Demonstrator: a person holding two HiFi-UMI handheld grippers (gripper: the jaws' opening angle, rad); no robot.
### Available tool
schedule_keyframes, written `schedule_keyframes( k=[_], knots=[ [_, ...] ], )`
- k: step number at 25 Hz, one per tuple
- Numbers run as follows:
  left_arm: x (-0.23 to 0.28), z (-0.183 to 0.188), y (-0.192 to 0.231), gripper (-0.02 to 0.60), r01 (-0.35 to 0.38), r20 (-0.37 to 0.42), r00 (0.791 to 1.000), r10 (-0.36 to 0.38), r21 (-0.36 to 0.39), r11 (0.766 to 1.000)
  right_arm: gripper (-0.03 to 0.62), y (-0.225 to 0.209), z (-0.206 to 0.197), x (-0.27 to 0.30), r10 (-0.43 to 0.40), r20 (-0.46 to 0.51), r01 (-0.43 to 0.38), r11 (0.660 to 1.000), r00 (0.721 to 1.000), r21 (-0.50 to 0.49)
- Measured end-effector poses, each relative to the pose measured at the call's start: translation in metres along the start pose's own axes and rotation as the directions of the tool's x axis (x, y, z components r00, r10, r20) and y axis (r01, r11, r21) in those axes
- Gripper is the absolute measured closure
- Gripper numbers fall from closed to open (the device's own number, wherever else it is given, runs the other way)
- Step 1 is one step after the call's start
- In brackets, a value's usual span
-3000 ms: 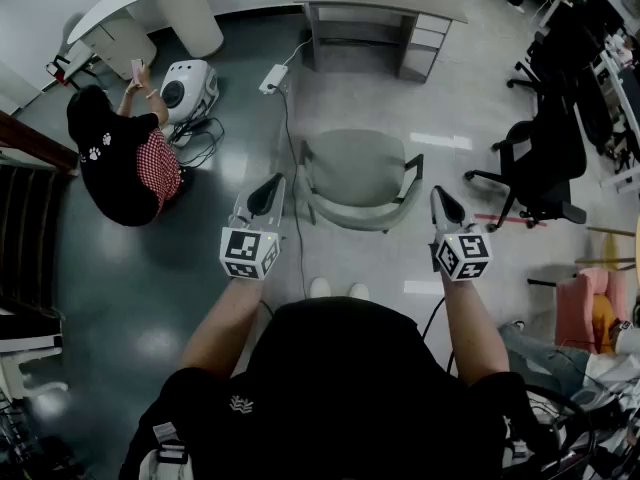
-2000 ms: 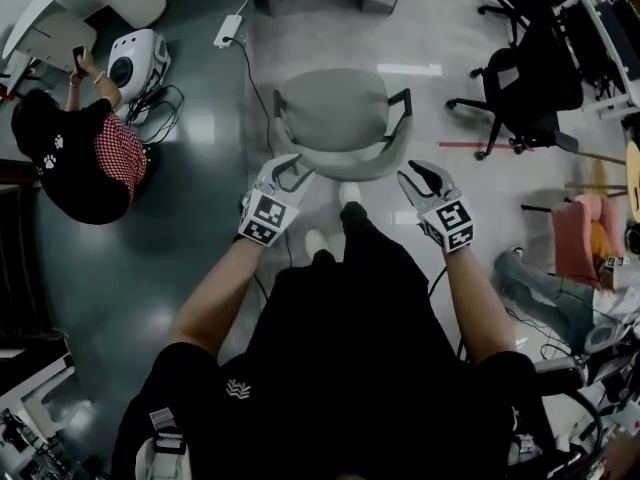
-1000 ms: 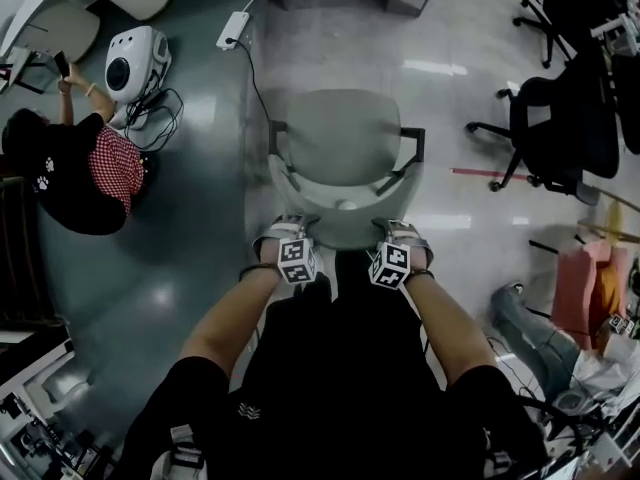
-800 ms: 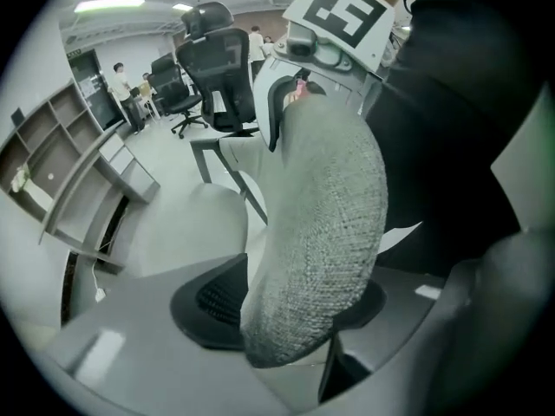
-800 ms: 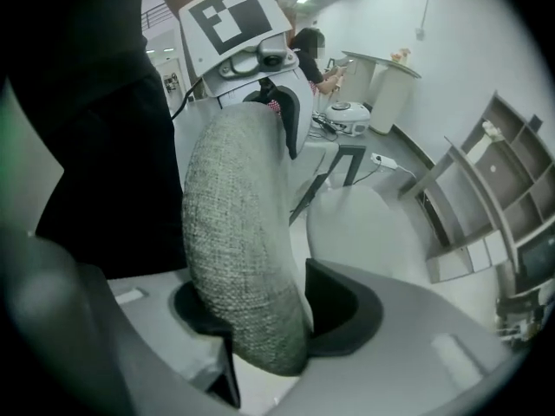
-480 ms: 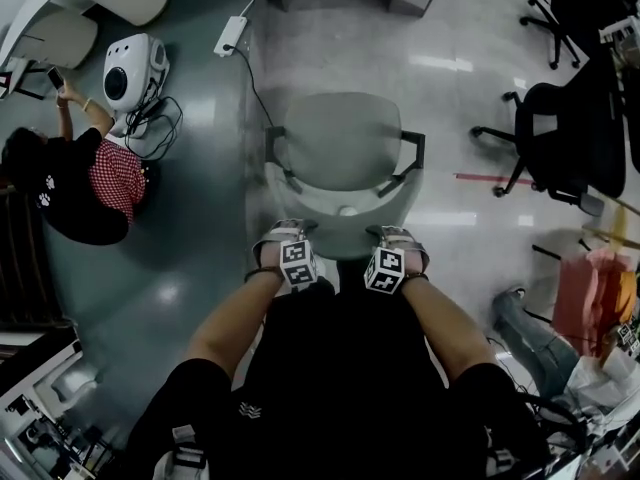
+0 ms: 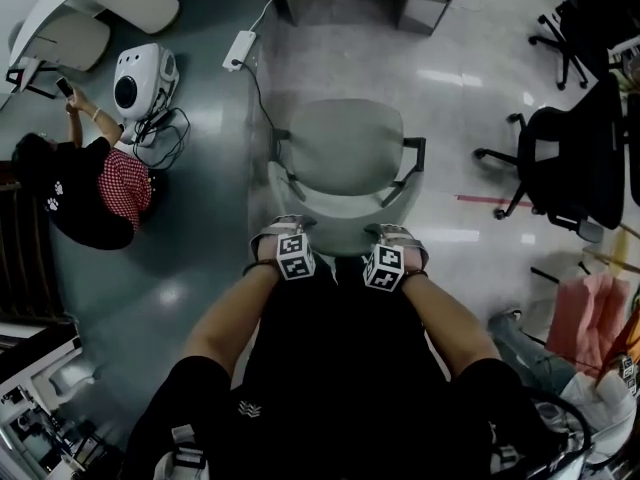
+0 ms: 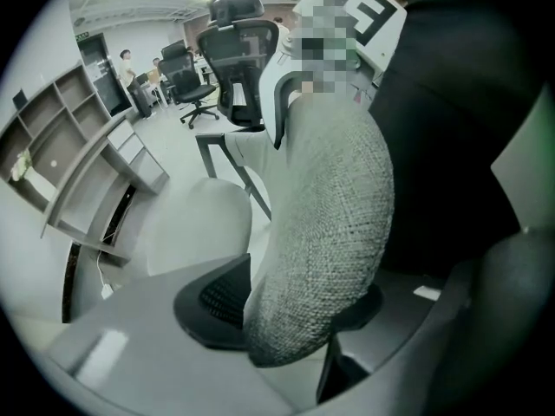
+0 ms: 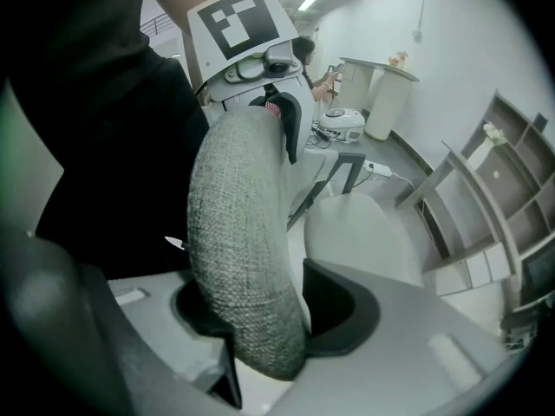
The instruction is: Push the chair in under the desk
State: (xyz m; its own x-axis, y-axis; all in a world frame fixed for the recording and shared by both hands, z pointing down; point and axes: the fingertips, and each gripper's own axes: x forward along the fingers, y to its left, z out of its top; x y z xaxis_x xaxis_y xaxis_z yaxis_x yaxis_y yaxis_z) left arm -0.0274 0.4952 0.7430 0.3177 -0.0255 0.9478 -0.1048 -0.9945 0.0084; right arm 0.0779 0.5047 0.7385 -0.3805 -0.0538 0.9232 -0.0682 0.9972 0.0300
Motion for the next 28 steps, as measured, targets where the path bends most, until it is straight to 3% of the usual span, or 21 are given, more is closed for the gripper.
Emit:
schedule_keyframes(
  k=[13,28],
  knots=[
    [0.004,-0.015,0.088,0.37,0.008,0.001,1.0,-0.008,0.017,1.0,0.413,-0.08,0.021,0.023,0.004,-0.022,-0.004,1.0,1.0,0.022],
    [0.004,-0.02,0.235,0.371,0.02,0.018,1.0,-0.021,0.039,0.999,0.413,-0.224,0.042,0.042,0.007,-0.081,-0.002,0.998,0.997,0.06]
  ],
)
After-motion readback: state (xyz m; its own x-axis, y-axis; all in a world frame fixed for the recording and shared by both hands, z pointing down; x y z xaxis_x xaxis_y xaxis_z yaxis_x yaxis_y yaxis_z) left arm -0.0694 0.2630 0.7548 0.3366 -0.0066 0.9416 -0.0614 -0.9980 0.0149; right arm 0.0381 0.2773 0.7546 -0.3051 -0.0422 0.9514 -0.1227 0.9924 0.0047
